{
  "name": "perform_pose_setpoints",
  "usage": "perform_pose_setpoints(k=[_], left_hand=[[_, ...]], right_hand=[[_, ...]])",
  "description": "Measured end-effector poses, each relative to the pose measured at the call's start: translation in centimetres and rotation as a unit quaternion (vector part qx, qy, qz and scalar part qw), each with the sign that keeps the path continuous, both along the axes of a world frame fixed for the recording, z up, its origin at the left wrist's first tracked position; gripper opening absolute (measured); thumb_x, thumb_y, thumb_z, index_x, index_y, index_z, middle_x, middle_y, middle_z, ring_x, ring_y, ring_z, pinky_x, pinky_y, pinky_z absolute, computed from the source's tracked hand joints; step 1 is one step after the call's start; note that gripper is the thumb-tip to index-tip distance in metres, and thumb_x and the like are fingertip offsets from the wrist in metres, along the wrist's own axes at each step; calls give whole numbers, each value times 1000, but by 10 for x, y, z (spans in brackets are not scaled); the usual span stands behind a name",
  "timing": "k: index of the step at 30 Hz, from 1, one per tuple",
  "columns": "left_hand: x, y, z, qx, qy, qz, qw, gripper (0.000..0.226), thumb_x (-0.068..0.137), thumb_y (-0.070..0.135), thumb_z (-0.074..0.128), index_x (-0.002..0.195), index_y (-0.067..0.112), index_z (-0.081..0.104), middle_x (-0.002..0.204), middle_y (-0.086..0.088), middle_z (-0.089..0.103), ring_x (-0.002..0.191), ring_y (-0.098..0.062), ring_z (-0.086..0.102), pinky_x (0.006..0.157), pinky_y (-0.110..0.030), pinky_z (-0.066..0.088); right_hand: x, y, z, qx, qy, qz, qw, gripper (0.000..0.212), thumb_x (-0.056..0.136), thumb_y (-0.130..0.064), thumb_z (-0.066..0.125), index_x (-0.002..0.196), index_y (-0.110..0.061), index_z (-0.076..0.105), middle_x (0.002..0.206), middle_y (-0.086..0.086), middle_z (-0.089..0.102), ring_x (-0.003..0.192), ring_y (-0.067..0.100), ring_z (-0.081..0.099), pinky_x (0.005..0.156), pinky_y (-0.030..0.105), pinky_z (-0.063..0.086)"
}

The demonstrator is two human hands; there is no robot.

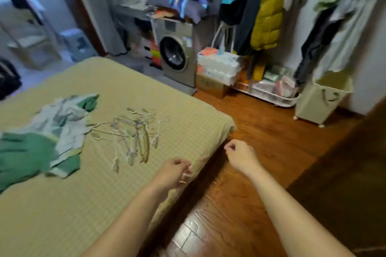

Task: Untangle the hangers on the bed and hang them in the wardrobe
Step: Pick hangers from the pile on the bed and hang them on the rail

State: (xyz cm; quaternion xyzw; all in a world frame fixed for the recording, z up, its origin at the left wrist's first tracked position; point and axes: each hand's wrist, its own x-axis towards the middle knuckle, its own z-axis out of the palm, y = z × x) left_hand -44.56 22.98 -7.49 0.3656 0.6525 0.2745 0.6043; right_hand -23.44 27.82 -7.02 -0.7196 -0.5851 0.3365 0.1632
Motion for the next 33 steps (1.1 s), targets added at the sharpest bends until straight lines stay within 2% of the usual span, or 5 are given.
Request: perform_pose_setpoints(k=[5,10,19,24,33], left_hand=[[-162,-22,-37,-46,13,134,990,16,97,15,49,105,14,63,83,-1,67,68,-18,65,61,-26,49],[-258,-3,-59,-19,34,253,967,16,99,15,49,103,10,63,82,-4,63,63,-18,59,56,-25,46],[-275,1,-128,-165,25,288,943,16,100,15,48,103,11,63,80,-4,63,56,-14,58,53,-23,43],[-266,49,-148,-211,35,303,929,15,100,15,50,98,8,63,81,-8,65,57,-17,58,55,-25,45],[-258,239,-314,-196,222,235,926,20,97,27,50,88,19,66,86,-4,71,78,-26,68,69,-35,54]], right_hand=[[-166,39,-25,-33,31,134,990,16,95,-26,54,99,-23,69,100,-2,69,98,20,62,85,32,49],[-245,63,-67,-76,43,186,979,16,95,-26,56,89,-19,68,88,-1,68,88,21,63,76,31,46],[-258,151,-173,-193,14,144,970,23,91,-29,53,79,-13,66,92,14,71,91,36,66,83,47,54],[-279,222,-210,-242,63,147,957,21,89,-23,55,70,-17,63,86,10,70,78,26,62,79,46,54],[-300,372,-361,-229,-45,183,955,27,98,-21,43,108,-9,64,112,15,68,107,35,62,85,36,48]])
